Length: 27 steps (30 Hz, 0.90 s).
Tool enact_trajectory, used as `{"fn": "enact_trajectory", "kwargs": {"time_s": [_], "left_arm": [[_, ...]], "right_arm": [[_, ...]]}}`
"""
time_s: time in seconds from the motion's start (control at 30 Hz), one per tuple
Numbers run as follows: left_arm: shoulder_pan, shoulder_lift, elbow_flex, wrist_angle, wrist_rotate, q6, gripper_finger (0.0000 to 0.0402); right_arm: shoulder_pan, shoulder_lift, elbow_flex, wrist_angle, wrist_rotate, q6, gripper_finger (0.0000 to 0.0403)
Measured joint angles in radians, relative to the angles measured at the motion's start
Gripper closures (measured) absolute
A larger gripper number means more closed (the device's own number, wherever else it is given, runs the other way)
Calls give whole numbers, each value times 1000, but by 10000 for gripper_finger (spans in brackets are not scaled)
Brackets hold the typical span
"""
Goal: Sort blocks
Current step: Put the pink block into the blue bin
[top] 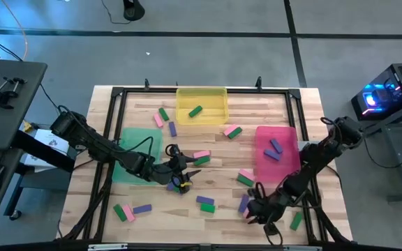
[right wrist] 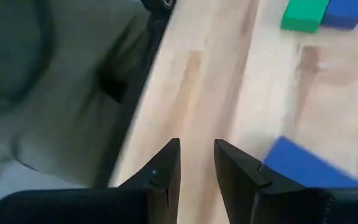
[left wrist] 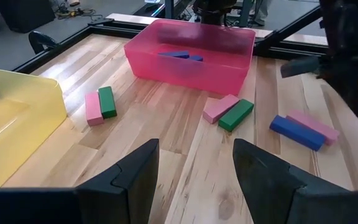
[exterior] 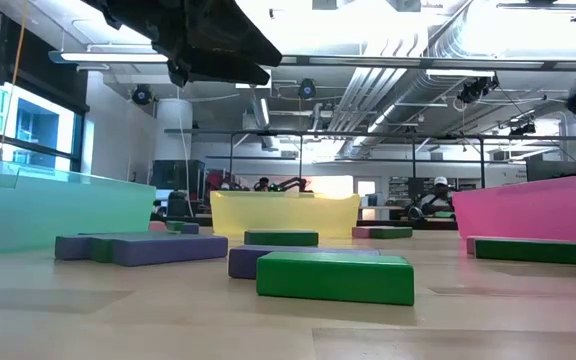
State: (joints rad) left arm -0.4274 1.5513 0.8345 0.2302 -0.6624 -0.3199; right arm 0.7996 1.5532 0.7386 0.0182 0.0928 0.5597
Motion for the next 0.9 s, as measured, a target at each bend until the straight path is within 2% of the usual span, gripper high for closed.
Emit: {"fn": "enact_trajectory", "kwargs": {"time_s": [0.1,0.2,0.43,0.57,0.73,0.9], "left_arm": [[0,0,0,0,0,0,209],[0,0,0,-1,0,0,209],[0,0,0,-1,0,0,209],[0,0,0,-1,0,0,209],[0,0,0,-1,0,-1,209],[0,0,0,-1,0,-1,209]], "right_arm": [[-32,0,0,-66,16,-64,319],[-68,0,-1,-142,-24,-92,305],[-80,-1,-1,-211,-55,-246,220],[-80,5,-1,-303,-40,-248,184],[-69,59,-1,-289,-51,-276,181],[-54,104,3,-272,-45,-262,202]]}}
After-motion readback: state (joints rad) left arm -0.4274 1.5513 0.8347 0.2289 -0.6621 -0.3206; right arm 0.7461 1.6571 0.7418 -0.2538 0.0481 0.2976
